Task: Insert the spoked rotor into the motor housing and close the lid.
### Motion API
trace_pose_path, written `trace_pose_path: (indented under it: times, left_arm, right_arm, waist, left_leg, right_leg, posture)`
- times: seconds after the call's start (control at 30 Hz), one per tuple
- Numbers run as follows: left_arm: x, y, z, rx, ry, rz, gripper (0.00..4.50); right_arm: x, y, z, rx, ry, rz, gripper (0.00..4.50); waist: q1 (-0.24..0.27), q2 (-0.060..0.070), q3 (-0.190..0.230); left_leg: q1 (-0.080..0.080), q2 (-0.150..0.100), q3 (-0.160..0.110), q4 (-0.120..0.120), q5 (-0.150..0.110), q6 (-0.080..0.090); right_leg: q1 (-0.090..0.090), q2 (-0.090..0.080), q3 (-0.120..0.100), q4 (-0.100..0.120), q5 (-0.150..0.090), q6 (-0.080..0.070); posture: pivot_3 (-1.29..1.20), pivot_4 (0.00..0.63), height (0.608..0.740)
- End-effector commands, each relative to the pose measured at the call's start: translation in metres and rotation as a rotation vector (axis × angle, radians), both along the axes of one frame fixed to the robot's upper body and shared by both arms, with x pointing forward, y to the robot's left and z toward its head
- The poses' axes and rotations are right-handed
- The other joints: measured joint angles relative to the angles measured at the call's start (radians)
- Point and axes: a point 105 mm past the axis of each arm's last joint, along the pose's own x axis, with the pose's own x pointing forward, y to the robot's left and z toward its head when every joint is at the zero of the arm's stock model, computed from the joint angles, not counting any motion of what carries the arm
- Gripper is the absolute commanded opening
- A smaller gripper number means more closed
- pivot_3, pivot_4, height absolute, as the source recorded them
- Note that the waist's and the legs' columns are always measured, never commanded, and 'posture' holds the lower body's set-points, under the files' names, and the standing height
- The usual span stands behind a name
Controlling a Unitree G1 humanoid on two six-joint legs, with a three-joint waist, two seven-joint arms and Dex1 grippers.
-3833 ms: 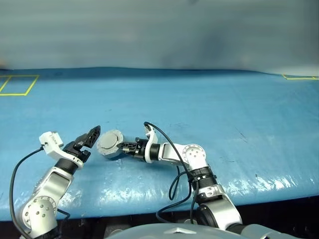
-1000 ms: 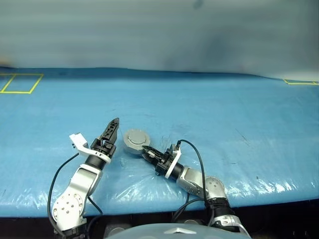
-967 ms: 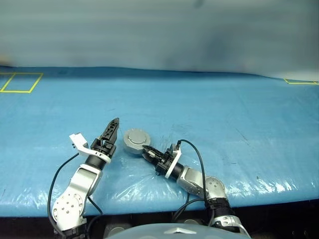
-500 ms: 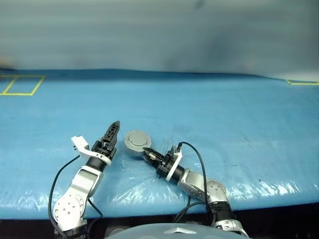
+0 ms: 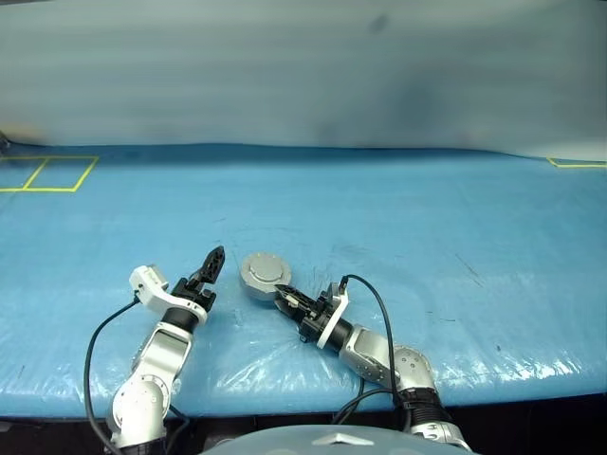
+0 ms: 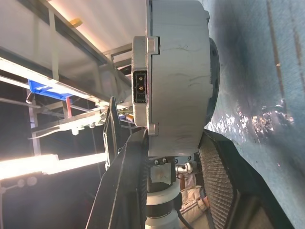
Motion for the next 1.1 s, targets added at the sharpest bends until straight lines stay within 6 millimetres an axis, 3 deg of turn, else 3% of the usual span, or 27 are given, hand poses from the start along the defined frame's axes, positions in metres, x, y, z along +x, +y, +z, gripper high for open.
trace_pose_path:
  times: [0.03,1.1]
  left_arm:
    - [0.0044,-0.0232,0.0485,-0.374,-0.186,-0.115,4.50]
    - [0.0064,-0.0281,0.0513,-0.319,-0.240,-0.087,4.50]
  right_arm:
    - [0.0915,-0.0166,0.1801,-0.384,-0.760,-0.216,1.25]
    - [0.0885,-0.0102,0.1789,-0.375,-0.764,-0.193,1.25]
  waist:
    - [0.000,0.000,-0.001]
    - [0.000,0.009,-0.023]
  left_leg:
    - [0.000,0.000,0.000,0.000,0.000,0.000]
    - [0.003,0.000,0.000,0.000,0.000,0.000]
  right_leg:
    - [0.000,0.000,0.000,0.000,0.000,0.000]
    - [0.003,0.000,0.000,0.001,0.000,0.000]
  posture:
    - [0.00,0.000,0.740]
    - [0.00,0.000,0.740]
